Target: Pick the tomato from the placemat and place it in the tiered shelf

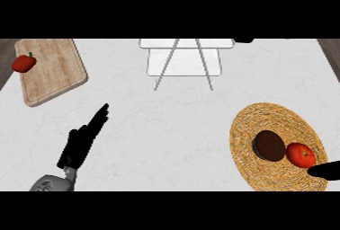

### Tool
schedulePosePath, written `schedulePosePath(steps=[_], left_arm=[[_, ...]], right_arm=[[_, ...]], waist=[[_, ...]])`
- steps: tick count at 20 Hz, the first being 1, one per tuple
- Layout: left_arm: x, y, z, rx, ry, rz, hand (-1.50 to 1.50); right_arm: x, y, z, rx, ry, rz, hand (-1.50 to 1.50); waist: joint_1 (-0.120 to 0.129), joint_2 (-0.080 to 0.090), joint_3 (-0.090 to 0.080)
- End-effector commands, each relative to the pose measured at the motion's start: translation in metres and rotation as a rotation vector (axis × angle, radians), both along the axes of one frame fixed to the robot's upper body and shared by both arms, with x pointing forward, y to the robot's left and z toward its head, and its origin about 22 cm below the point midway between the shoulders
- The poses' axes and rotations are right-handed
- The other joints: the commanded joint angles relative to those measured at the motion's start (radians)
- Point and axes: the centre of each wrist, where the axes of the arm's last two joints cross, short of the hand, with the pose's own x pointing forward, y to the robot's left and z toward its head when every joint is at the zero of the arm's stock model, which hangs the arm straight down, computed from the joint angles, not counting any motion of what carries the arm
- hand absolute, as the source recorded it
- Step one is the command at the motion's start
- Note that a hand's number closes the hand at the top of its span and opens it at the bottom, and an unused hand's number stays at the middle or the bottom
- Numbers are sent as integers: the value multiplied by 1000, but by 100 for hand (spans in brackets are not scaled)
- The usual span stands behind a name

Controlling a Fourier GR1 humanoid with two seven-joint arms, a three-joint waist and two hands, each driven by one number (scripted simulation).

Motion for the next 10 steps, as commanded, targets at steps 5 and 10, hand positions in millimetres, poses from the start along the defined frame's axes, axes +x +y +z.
schedulePosePath(steps=[5, 10], left_arm=[[-1, -2, -1, 4, 3, 8, 0], [-9, 2, 0, 1, 11, 29, 0]], right_arm=[[44, 35, -23, 52, 202, -180, -150], [56, 42, -35, 35, 239, -179, -150]], waist=[[-5, -5, 1], [-28, -13, 1]])
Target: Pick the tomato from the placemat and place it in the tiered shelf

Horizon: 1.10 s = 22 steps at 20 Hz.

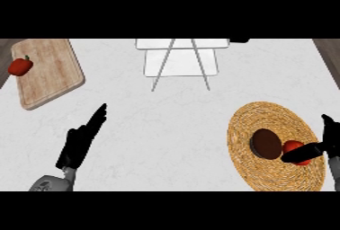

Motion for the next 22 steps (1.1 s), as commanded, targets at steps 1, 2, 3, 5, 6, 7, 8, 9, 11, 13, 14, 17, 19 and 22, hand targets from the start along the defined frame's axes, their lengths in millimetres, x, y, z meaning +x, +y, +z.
schedulePosePath(steps=[1, 2, 3, 5, 6, 7, 8, 9, 11, 13, 14, 17, 19, 22], left_arm=[[-7, 6, -1, 10, 1, 14, 0], [-6, 15, -1, 0, 19, 13, 0], [-11, 3, -13, -1, 16, 9, 0], [-14, 4, -16, 11, 0, 11, 0], [-7, 4, -11, 7, 12, 15, 0], [-6, 5, -1, 2, -1, 22, 0], [-6, 19, -13, 12, 13, 24, 0], [-6, 13, -5, -5, 13, 36, 0], [-16, 4, -9, -22, 12, 23, 0], [-13, -3, -10, 5, -11, 33, 0], [-26, 14, -10, 4, 16, 32, 0], [5, 7, 3, 5, 4, 33, 0], [-17, 3, -9, 1, -3, 41, 0], [-2, 11, 11, -1, 1, 45, 0]], right_arm=[[23, 9, 3, -38, 127, -184, -150], [8, 15, -14, -50, 146, -182, -150], [19, 17, -10, -91, 148, -162, -150], [24, 22, -25, -102, 162, -181, -150], [26, 19, -20, -100, 171, -180, -150], [29, 23, -22, -112, 153, -184, -150], [33, 18, -17, -118, 189, -174, -150], [28, 18, -12, -128, 182, -155, -150], [24, 19, -30, -123, 205, -187, -150], [33, 16, -31, -117, 213, -193, -150], [30, 19, -31, -119, 230, -181, -150], [33, 36, -40, -118, 249, -156, -150], [28, 10, -35, -110, 236, -184, -150], [20, 12, -35, -126, 244, -176, -150]], waist=[[-11, -4, 0], [-26, -6, 0], [-21, -4, -2], [-18, -3, -1], [-27, -4, -1], [-24, -6, 0], [-31, -4, -1], [-37, -9, -1], [-33, -8, 1], [-33, -6, 1], [-30, -8, 1], [-41, -5, 0], [-41, -8, 1], [-48, -10, 1]])
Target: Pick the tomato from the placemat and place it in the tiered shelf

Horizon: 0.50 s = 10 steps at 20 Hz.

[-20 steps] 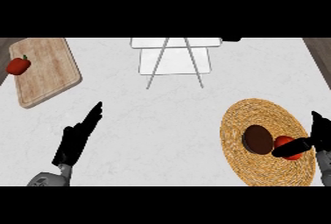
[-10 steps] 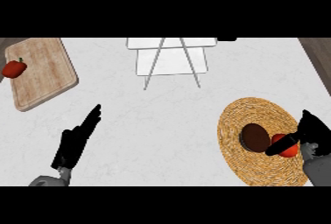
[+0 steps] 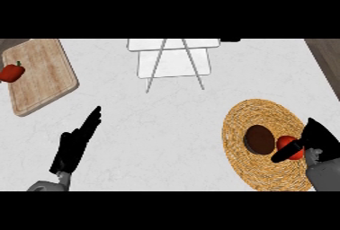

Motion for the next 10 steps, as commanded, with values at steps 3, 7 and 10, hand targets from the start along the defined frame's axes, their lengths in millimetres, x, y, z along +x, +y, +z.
schedulePosePath(steps=[3, 7, 10], left_arm=[[1, -4, -10, -22, 9, -12, 0], [-3, 0, -7, -2, -2, -14, 0], [-18, -4, -16, -15, 1, -2, 0]], right_arm=[[-1, 7, -7, -35, 122, -161, -150], [16, 1, -16, -14, 114, -174, -150], [9, -3, -23, -16, 111, -173, -150]], waist=[[-8, 1, 0], [3, 3, 1], [2, 2, 1]])
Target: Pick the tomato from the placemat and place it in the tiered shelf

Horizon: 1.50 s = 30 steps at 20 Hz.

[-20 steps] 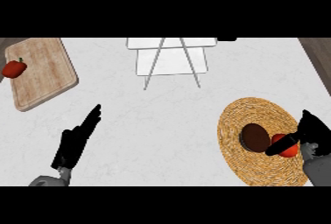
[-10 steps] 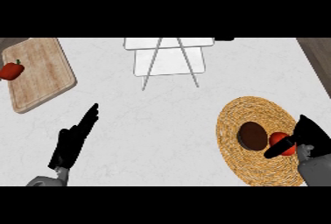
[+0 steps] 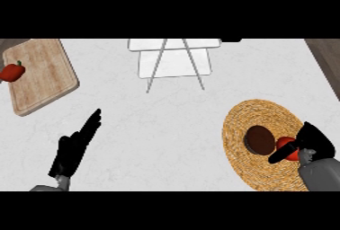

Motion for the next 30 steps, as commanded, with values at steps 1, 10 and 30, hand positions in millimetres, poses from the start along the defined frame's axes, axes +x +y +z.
schedulePosePath(steps=[1, 10, 30], left_arm=[[1, -12, -9, 5, 0, -3, 0], [0, 2, -3, -8, -3, 14, 0], [4, 5, -8, 17, -2, 20, 0]], right_arm=[[10, 4, -12, -14, 80, -142, 150], [12, 17, -28, -60, 17, -34, 150], [-30, 172, 133, -108, -468, 669, 150]], waist=[[-1, 4, 3], [3, 4, 3], [-14, -5, 1]])
